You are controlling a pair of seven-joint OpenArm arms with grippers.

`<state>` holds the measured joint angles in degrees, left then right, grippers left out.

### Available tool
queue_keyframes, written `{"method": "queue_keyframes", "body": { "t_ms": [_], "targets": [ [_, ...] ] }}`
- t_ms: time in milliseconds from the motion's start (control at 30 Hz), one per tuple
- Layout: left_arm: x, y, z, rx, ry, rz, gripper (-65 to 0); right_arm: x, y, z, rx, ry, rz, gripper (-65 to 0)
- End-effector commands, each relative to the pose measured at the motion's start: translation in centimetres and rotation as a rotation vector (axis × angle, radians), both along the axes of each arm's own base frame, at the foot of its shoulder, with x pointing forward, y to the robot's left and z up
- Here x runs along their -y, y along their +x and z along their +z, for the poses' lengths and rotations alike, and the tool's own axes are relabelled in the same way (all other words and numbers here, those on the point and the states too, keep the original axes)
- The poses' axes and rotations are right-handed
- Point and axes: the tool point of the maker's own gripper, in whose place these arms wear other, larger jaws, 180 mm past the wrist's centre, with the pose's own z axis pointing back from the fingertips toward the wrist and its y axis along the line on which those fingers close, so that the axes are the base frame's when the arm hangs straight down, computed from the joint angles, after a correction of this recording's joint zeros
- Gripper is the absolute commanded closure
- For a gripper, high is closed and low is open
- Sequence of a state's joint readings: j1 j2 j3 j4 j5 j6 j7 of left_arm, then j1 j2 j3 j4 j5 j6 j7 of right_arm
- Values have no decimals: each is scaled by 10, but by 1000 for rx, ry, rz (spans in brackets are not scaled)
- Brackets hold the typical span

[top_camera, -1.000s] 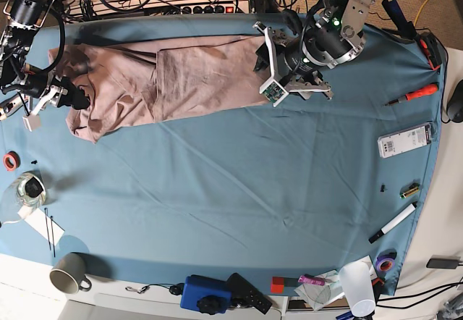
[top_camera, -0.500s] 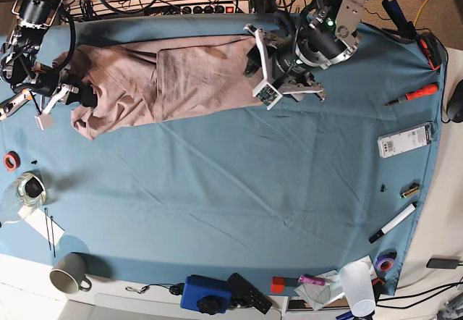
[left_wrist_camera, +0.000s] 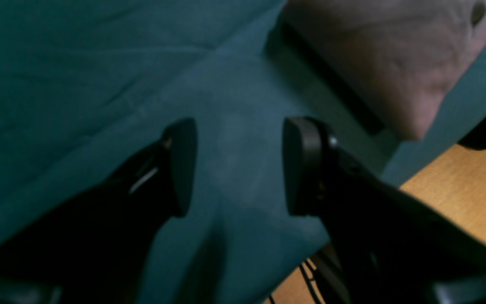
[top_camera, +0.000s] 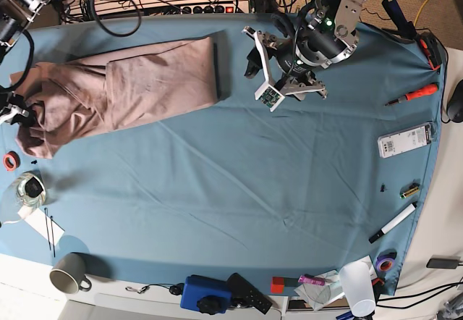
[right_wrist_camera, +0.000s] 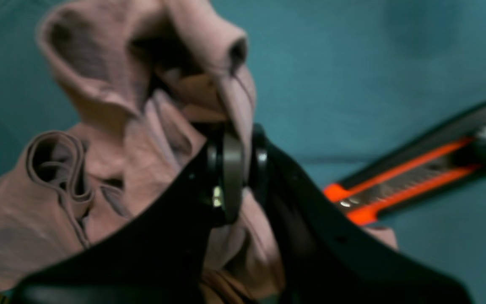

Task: Fold the T-shirt properly
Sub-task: 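Lift the sleeve end with the right gripper and fold it over, then fold the shirt bundle over onto itself with the right gripper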

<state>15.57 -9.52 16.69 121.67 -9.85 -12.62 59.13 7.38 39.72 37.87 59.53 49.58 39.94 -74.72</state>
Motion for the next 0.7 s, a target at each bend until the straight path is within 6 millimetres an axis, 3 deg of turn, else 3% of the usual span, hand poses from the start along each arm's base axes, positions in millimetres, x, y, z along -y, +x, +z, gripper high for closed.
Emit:
{"method": "queue_keyframes", "body": {
  "t_ms": [0,100,233,367,567,667],
  "targets": [
    [2,2,7,23,-15,3,-307,12,5,21,34,-36,-2,0],
    [-6,0,2,7,20,39,-306,2,1,19,12,11,26,0],
    [-27,4,0,23,102,126,-306,-20,11,36,132,117,70,0],
    [-47,9,2,34,126,191,-306,-45,9,44,194,153,129,0],
    [-82,19,5,46,160,294,-306,-108,-1,50,263,131,278,0],
    [-97,22,5,34,152,342,-306,-149,-1,69,354,108,369,0]
  ]
}}
